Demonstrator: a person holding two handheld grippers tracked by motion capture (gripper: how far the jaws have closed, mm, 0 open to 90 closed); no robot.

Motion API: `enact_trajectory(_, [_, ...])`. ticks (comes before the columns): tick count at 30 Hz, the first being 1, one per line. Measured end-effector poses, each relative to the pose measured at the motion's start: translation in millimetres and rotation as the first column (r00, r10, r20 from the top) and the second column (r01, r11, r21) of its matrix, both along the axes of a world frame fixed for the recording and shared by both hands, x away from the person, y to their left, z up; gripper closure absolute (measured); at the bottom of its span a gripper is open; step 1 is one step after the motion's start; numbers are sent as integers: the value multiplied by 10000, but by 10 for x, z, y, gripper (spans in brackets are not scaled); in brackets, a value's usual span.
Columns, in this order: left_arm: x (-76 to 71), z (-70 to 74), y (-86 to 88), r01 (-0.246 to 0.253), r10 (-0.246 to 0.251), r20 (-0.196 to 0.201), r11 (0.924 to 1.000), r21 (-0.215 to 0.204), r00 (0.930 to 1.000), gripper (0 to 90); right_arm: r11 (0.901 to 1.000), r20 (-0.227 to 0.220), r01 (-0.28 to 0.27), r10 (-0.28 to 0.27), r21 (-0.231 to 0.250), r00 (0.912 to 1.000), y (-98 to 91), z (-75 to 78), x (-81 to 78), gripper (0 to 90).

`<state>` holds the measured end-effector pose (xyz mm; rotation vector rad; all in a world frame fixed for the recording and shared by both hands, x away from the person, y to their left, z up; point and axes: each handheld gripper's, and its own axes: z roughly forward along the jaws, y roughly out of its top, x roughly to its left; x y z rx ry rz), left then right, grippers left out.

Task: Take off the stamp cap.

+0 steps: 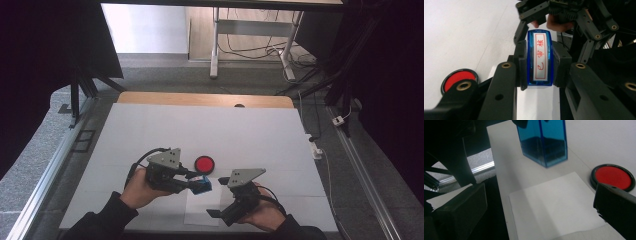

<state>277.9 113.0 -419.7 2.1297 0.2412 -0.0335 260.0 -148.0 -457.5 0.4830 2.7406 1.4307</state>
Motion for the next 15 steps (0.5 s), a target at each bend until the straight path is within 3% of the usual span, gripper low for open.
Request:
enact_trajectory(3, [3, 0, -20, 187, -187, -31, 9998, -21, 9998, 700, 9999, -12, -112, 112, 28, 9999, 53, -2, 31, 7])
enact_trajectory(8, [-11, -8, -38, 452, -452, 29, 9990, -8, 9990, 700, 9989, -50, -419, 420, 197, 9991, 98, -6, 71, 108])
enact_trajectory(10, [-15, -11, -37, 568, -567, 37, 9984, -32, 9984, 699, 9966, -122, -700, 705, 424, 9974, 107, 2, 92, 224])
enact_trajectory(15, [-26, -27, -37, 851, -850, 61, 9963, -141, 9964, 700, 9917, -155, -1198, 1206, 475, 9926, 107, 4, 107, 414])
